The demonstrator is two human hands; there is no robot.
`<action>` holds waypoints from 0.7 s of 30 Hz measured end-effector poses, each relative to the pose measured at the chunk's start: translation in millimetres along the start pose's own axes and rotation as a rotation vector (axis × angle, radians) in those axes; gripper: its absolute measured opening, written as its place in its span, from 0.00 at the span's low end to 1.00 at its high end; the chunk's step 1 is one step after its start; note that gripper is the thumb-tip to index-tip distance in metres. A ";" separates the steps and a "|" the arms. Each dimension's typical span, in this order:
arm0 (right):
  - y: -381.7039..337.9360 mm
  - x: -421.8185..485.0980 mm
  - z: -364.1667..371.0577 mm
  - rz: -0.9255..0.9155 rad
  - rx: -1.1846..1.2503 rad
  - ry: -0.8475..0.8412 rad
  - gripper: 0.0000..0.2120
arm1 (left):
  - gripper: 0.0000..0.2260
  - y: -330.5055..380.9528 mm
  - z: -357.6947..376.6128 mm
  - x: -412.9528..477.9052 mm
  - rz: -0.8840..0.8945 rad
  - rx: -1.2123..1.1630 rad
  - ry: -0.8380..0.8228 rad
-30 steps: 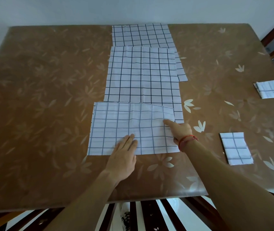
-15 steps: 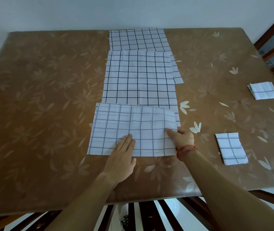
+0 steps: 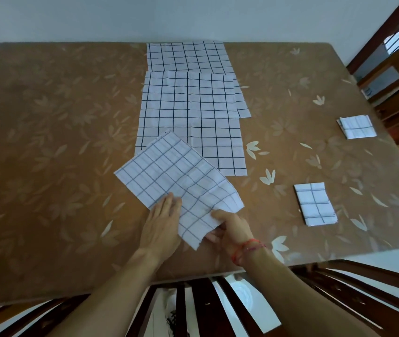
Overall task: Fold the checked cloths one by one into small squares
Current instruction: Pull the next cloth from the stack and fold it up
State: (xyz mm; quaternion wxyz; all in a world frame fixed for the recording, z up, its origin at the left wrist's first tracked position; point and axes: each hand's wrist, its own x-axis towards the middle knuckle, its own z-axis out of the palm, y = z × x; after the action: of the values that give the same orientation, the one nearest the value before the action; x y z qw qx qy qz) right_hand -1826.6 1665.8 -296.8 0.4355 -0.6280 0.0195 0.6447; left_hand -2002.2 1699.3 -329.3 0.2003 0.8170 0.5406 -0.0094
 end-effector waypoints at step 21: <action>-3.4 57.9 -107.7 -0.420 -1.671 0.013 0.15 | 0.39 -47.3 0.2 -65.6 0.264 -0.153 -0.194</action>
State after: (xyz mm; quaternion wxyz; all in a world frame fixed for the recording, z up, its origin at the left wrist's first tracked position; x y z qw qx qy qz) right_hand -1729.5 1637.4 -365.6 -0.0593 -0.7367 -0.5755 0.3500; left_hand -2071.3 1657.3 -329.3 0.3126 0.8585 0.4060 -0.0205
